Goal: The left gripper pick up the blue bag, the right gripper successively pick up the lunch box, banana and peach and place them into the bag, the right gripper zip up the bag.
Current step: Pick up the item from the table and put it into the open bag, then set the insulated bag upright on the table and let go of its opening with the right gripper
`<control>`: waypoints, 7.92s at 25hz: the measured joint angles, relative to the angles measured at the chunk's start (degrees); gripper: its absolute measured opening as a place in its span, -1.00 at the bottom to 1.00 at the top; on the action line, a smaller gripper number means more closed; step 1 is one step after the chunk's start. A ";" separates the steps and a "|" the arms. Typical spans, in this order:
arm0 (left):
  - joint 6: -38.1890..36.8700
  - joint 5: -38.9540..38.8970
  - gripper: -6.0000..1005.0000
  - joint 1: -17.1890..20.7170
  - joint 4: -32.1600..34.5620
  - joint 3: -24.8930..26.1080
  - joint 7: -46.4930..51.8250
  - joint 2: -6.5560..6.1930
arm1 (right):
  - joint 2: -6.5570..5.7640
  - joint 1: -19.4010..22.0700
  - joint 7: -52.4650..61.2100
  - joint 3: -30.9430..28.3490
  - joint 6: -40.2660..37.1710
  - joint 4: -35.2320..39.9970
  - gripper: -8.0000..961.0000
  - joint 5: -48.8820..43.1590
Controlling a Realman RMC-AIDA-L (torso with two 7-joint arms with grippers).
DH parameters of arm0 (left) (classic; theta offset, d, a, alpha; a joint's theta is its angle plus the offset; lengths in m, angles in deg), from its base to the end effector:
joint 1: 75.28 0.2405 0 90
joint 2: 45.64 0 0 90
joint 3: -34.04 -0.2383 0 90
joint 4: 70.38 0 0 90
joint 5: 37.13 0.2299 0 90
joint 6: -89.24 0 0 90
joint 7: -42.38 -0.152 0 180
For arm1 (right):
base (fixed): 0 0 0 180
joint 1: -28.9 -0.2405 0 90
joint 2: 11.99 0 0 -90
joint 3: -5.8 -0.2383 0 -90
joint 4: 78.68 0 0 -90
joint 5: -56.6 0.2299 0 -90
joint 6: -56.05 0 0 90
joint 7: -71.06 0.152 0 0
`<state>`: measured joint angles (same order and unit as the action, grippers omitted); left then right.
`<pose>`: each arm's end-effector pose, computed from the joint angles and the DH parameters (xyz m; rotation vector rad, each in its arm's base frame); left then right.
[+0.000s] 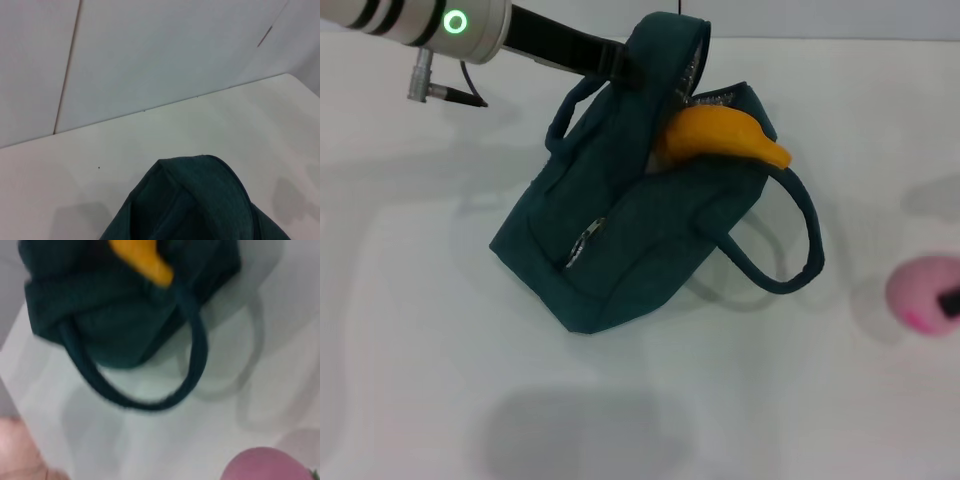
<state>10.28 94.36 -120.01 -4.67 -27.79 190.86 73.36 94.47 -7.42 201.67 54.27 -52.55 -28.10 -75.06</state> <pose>-0.1097 0.4254 0.0242 -2.5436 -1.1592 -0.2297 0.2465 0.3435 0.0926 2.7556 -1.4973 0.0211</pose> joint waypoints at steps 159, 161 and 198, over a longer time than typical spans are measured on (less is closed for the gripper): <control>-6.81 -5.34 -0.92 -1.85 1.96 1.61 3.09 -0.26 | 9.46 -8.08 -34.14 24.65 49.52 -7.69 -0.09 31.47; -6.81 -5.34 -0.92 -1.85 1.99 1.62 3.09 -0.28 | 9.47 -8.01 -34.09 24.64 50.59 -7.71 0.00 31.48; -6.88 -4.82 -0.92 -0.62 1.75 1.71 3.04 -1.17 | 8.80 8.57 -40.67 8.49 41.90 -10.98 0.51 26.24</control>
<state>3.40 89.54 -120.63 -2.92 -26.08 193.90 72.19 103.27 1.15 161.00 62.77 -10.64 -39.08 -48.82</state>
